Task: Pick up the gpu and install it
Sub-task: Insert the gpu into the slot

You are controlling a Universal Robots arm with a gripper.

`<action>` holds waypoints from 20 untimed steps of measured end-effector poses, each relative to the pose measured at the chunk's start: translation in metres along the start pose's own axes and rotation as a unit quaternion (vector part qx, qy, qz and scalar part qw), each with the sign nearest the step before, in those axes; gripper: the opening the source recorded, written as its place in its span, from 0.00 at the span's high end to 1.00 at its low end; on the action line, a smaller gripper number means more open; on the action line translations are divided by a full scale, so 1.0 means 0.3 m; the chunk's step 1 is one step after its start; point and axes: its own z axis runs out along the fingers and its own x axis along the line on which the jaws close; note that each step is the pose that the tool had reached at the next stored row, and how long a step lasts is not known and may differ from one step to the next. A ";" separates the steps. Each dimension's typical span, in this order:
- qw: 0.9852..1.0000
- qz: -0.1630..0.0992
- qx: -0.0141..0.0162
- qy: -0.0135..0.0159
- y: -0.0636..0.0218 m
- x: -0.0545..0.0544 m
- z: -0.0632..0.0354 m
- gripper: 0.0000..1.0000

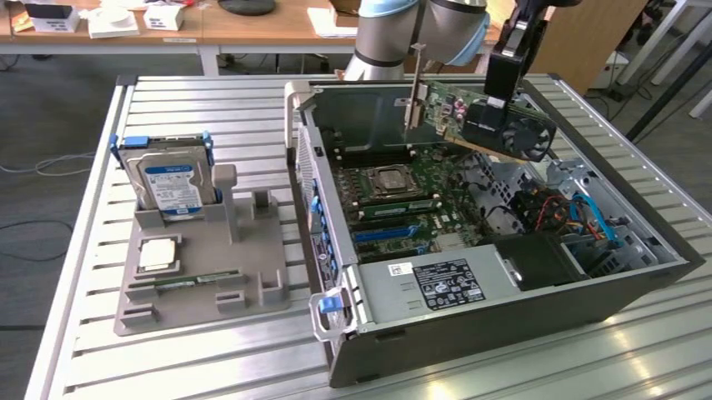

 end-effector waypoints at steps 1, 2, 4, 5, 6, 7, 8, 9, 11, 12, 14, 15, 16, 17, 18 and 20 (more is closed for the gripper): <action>1.000 -0.007 0.002 0.001 0.000 0.000 0.000 0.73; 1.000 -0.014 0.004 0.002 0.000 0.000 0.000 0.73; 1.000 -0.027 0.008 0.003 0.000 0.000 0.001 0.73; 0.999 -0.034 0.009 0.004 0.000 0.000 0.001 0.73; 0.999 -0.041 0.011 0.005 0.000 0.000 0.001 0.73; 0.999 -0.048 0.013 0.005 0.000 0.000 0.001 0.73; 0.999 -0.052 0.014 0.005 0.000 0.000 0.001 0.73; 0.998 -0.053 0.014 0.005 0.000 0.000 0.001 0.73; 0.998 -0.053 0.014 0.005 0.000 0.000 0.001 0.73; 0.999 -0.053 0.014 0.005 0.000 0.000 0.001 0.73; 0.999 -0.053 0.014 0.004 0.000 0.000 0.001 0.73; 0.999 -0.053 0.014 0.004 0.000 0.000 0.001 0.73; 0.999 -0.053 0.014 0.004 0.000 0.000 0.001 0.73; 0.999 -0.053 0.014 0.004 0.000 0.000 0.001 0.73; 0.999 -0.053 0.014 0.004 0.000 0.000 0.001 0.73; 0.999 -0.053 0.014 0.004 0.001 0.000 0.002 0.73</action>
